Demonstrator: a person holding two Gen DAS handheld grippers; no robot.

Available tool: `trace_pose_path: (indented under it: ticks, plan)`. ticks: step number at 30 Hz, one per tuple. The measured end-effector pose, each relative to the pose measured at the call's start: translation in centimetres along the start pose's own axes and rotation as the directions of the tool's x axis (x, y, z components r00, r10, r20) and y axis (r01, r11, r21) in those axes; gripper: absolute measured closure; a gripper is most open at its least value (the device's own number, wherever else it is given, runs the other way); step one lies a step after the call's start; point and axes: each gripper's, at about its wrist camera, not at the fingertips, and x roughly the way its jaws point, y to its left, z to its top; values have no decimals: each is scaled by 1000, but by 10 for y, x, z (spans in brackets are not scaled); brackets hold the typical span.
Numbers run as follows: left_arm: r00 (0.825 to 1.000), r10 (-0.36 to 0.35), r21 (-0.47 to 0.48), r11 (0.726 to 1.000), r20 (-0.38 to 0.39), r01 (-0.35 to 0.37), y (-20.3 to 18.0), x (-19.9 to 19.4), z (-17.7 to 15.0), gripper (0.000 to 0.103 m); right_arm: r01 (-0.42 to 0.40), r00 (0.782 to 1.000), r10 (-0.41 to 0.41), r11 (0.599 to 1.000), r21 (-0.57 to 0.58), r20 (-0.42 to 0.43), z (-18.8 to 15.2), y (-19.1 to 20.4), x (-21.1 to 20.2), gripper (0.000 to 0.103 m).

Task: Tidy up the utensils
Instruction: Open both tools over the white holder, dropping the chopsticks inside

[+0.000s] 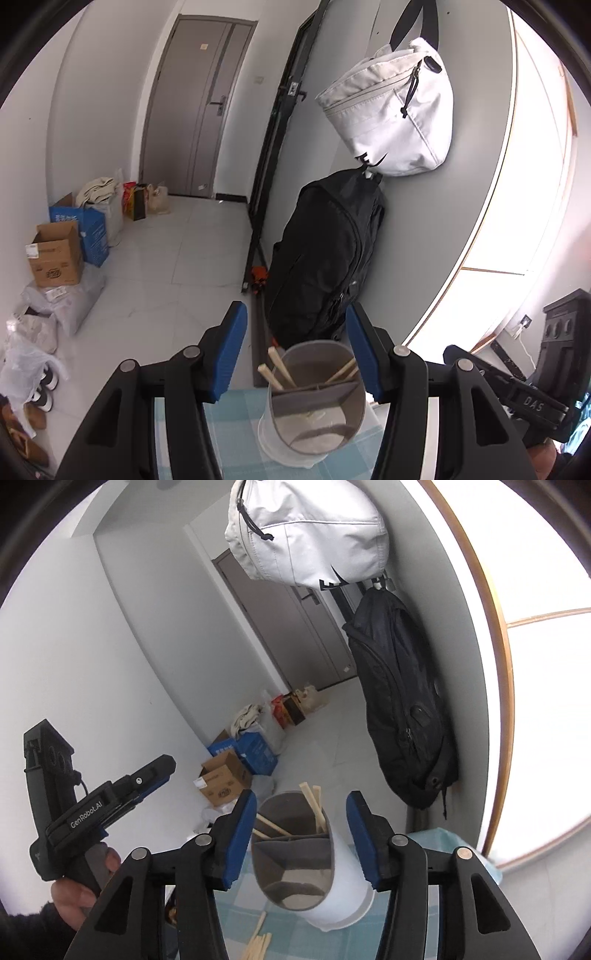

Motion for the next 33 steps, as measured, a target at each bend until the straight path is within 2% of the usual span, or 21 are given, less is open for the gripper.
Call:
trace_pose_path:
  ticks: [1, 6, 7, 8, 9, 12, 16, 19, 20, 22, 24, 29, 33]
  plan:
    - [1000, 10, -7, 1000, -6, -10, -2, -2, -1, 53, 0, 1000, 0, 1000, -1, 3, 0, 3, -4, 51]
    - [998, 58, -20, 998, 4, -58, -4, -21, -1, 52, -1, 999, 2, 999, -37, 35, -3, 21, -24, 36]
    - [997, 73, -18, 997, 6, -73, -5, -26, -2, 47, -4, 999, 6, 999, -49, 40, -3, 26, -28, 36]
    - [996, 84, -16, 996, 5, -83, -8, -30, -2, 37, -6, 999, 8, 998, -58, 47, -3, 30, -31, 35]
    - [996, 94, -17, 995, 5, -94, -8, -33, -3, 34, -7, 999, 11, 998, -66, 53, -4, 33, -33, 35]
    - [993, 117, -18, 993, -2, -117, -11, -44, -5, 33, -15, 997, 22, 996, -92, 75, -9, 45, -44, 30]
    - [994, 108, -8, 994, -8, -108, -14, -61, -14, 32, -17, 996, 28, 992, -125, 83, -20, 58, -52, 26]
    - [992, 126, -5, 992, 4, -126, -14, -71, -21, 20, -27, 996, 38, 990, -137, 75, -28, 66, -55, 22]
    - [989, 151, -3, 989, 0, -151, -13, -73, -23, 19, -30, 997, 41, 989, -142, 72, -33, 69, -56, 20]
    - [978, 209, 7, 978, -7, -208, -10, -76, -31, 19, -35, 997, 45, 988, -152, 63, -40, 74, -56, 18]
    - [973, 230, 1, 973, -7, -230, -5, -80, -40, 19, -34, 998, 43, 987, -159, 52, -49, 79, -57, 16]
    - [974, 225, -43, 973, -21, -225, 14, -80, -62, 18, -38, 999, 40, 982, -183, 10, -71, 84, -49, 13]
    - [972, 232, -33, 972, -16, -233, 23, -78, -77, 18, -29, 999, 25, 980, -196, -25, -88, 90, -42, 7]
